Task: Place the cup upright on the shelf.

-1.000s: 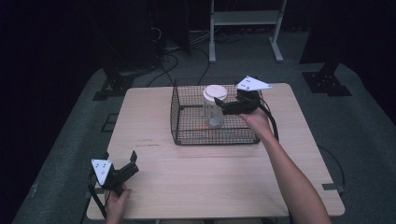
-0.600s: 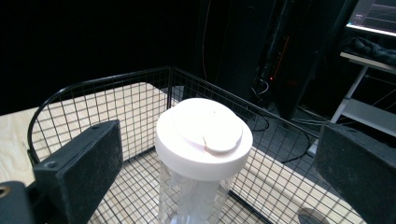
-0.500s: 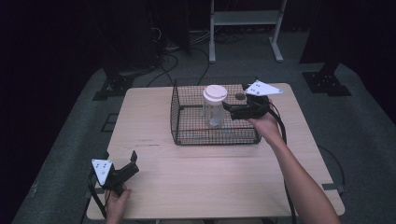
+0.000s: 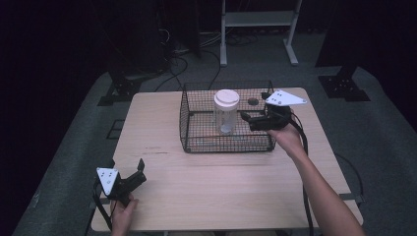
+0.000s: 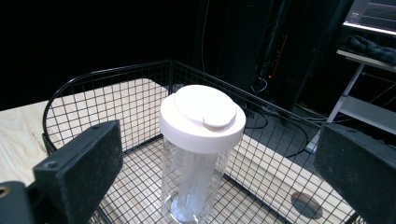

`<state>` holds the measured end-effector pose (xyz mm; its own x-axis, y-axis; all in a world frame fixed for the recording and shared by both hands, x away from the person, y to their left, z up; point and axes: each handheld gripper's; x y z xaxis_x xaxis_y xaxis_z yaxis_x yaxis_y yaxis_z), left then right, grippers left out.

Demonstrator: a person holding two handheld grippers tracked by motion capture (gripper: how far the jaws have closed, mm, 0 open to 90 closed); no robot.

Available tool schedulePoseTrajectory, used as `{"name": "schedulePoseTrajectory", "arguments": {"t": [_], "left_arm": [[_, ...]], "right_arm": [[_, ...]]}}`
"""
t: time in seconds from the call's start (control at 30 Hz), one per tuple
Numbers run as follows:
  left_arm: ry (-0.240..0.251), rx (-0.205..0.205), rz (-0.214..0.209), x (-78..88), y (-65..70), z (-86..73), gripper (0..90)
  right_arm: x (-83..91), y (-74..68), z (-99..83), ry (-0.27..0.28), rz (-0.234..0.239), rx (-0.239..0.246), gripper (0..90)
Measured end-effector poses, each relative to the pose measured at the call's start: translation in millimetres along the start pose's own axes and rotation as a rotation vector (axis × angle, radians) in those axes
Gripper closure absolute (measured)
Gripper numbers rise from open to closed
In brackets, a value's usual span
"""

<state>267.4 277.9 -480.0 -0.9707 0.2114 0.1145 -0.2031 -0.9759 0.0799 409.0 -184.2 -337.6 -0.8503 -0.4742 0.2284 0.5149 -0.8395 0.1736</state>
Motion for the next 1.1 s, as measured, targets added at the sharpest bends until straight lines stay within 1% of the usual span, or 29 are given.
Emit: {"name": "schedulePoseTrajectory", "arguments": {"t": [0.2,0.27,0.37,0.4,0.53,0.57,0.67,0.77,1.0,1.07,1.1], "left_arm": [[0.001,-0.001,0.000,0.0,0.3,0.0,0.0],[0.000,-0.002,0.001,0.0,0.2,0.0,0.0],[-0.001,-0.003,0.000,0.0,0.1,0.0,0.0],[-0.001,-0.002,0.000,-0.1,0.2,0.0,0.0],[0.002,0.000,0.000,-0.2,0.5,0.0,0.0],[0.002,0.000,0.000,-0.3,0.6,0.0,0.0],[0.001,-0.001,0.000,-0.2,0.7,0.0,0.0],[0.000,-0.003,-0.001,-0.2,0.6,0.0,0.0],[0.001,-0.005,0.000,-0.4,1.0,-0.1,0.0],[0.000,-0.008,-0.001,-0.4,1.2,-0.1,0.0],[0.000,-0.007,0.000,-0.4,1.2,-0.1,0.0]], "right_arm": [[8.3,1.2,-3.5,0.000,-0.004,0.005,0.8],[13.6,2.0,-5.6,-0.001,-0.004,0.002,0.8],[16.2,2.2,-7.5,-0.004,-0.003,0.004,0.8],[19.9,2.4,-10.5,-0.006,-0.003,0.005,0.8],[23.8,2.8,-14.6,-0.011,0.001,0.004,0.8],[26.5,3.6,-17.6,-0.015,-0.003,0.009,0.8],[28.5,4.3,-19.9,-0.019,-0.005,0.006,0.8],[32.0,3.9,-24.5,-0.033,-0.003,0.011,0.8],[41.4,5.4,-32.3,-0.031,-0.007,0.015,0.8],[43.9,5.2,-34.6,-0.037,-0.015,0.028,0.8],[45.3,5.3,-35.8,-0.038,-0.012,0.026,0.8]]}}
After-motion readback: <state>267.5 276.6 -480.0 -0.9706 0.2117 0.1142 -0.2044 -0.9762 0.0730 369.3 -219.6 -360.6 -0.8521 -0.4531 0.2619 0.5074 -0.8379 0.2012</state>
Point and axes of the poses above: each handheld gripper's, and its own axes: x roughly backward along the jaws, z roughly out of its top, y roughly to its right, and after that the axes turned 10 degrees about -z, right-handed
